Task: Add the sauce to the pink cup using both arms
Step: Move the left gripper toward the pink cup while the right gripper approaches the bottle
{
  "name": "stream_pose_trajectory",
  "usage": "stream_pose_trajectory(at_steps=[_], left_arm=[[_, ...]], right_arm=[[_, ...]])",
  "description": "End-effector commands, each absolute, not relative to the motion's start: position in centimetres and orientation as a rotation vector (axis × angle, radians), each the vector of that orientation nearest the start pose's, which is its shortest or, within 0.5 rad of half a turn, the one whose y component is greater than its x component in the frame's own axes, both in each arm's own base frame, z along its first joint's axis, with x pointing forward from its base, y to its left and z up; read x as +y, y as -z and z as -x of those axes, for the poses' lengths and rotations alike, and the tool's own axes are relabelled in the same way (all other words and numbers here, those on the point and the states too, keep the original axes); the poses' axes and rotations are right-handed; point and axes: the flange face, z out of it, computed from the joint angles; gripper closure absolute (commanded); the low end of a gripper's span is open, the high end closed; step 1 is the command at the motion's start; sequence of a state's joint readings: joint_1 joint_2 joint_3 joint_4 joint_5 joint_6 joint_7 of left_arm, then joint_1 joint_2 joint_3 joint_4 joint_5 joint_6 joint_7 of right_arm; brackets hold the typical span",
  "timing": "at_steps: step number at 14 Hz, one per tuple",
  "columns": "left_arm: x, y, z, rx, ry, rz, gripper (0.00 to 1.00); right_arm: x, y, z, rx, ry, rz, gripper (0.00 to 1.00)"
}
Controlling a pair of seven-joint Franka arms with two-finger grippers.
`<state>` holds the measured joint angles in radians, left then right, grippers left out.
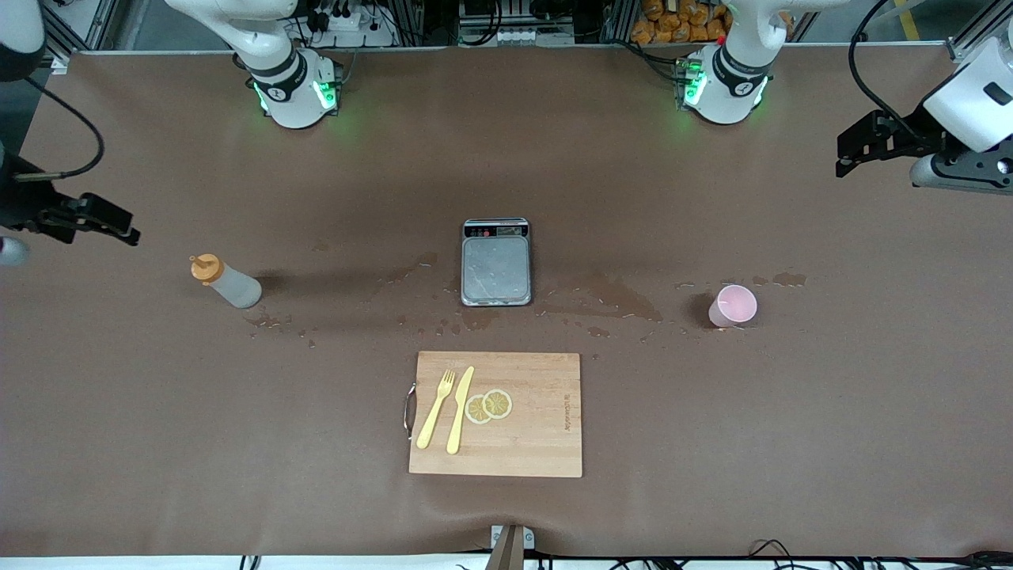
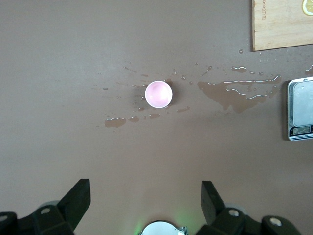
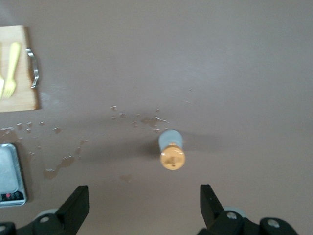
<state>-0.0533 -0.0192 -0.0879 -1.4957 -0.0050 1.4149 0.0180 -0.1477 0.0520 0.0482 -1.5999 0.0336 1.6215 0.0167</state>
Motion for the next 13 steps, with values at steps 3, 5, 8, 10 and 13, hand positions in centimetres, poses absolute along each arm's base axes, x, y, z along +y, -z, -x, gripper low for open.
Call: stream_pose_trajectory(at_steps=[3, 5, 8, 10, 13], left_arm=[[-7.8, -64.3, -52.5, 0.264, -0.152, 3.113, 0.0], [-7.9, -63.8, -52.5, 0.267, -0.167, 3.111, 0.0], [-7.9, -62.1, -53.1, 0.267, -0.198, 3.111, 0.0], [-8.0, -59.5, -54.0, 0.268, -0.229, 3.109, 0.0], [-7.7, -55.6, -55.0, 0.257, -0.23, 3.112, 0.0]], right_arm=[[-10.7, -54.2, -58.8, 0.316, -0.087, 3.093, 0.0], [-13.3, -53.9, -58.4, 0.39, -0.093, 3.073, 0.0], [-17.7, -52.2, -57.6, 0.497, -0.134, 3.012, 0.0], [-20.0, -51.6, -56.9, 0.569, -0.143, 2.951, 0.0], [-23.2, -49.2, -55.9, 0.678, -0.22, 2.811, 0.0]])
